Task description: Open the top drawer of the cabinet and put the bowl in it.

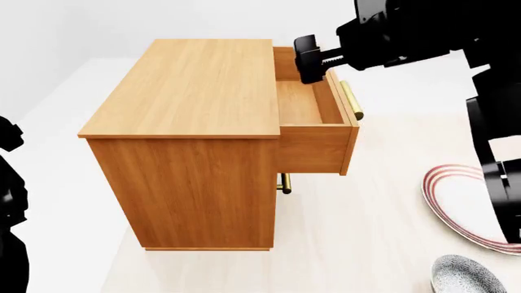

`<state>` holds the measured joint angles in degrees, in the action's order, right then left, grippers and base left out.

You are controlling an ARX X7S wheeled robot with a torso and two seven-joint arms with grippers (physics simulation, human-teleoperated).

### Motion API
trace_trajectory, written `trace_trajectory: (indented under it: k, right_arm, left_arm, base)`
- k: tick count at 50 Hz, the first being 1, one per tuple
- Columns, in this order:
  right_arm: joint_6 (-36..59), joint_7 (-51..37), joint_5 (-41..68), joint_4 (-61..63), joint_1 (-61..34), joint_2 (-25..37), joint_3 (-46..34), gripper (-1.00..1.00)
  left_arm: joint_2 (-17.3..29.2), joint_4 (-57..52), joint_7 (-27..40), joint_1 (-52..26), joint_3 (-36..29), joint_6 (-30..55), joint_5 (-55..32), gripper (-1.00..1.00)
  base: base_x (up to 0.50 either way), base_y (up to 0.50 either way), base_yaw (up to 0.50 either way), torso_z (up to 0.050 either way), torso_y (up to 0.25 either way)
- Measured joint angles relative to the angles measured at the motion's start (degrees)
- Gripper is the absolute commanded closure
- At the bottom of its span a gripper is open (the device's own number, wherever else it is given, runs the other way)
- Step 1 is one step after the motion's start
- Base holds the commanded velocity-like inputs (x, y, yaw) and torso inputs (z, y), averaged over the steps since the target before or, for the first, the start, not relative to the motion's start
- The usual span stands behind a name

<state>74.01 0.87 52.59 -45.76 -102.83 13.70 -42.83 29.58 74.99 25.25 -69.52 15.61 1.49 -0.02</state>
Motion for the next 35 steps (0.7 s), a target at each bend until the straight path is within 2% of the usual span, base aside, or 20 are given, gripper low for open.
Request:
trace_trajectory:
  k: [35]
  right_arm:
    - [0.7,3.9,-1.7,-1.8,2.9,0.0,-5.6,-1.0]
  left_arm:
    - [-0.2,0.0,0.0,0.3,0.4,0.0,0.0,-1.0]
  base:
    - [0.0,0.0,0.0,0.0,0.0]
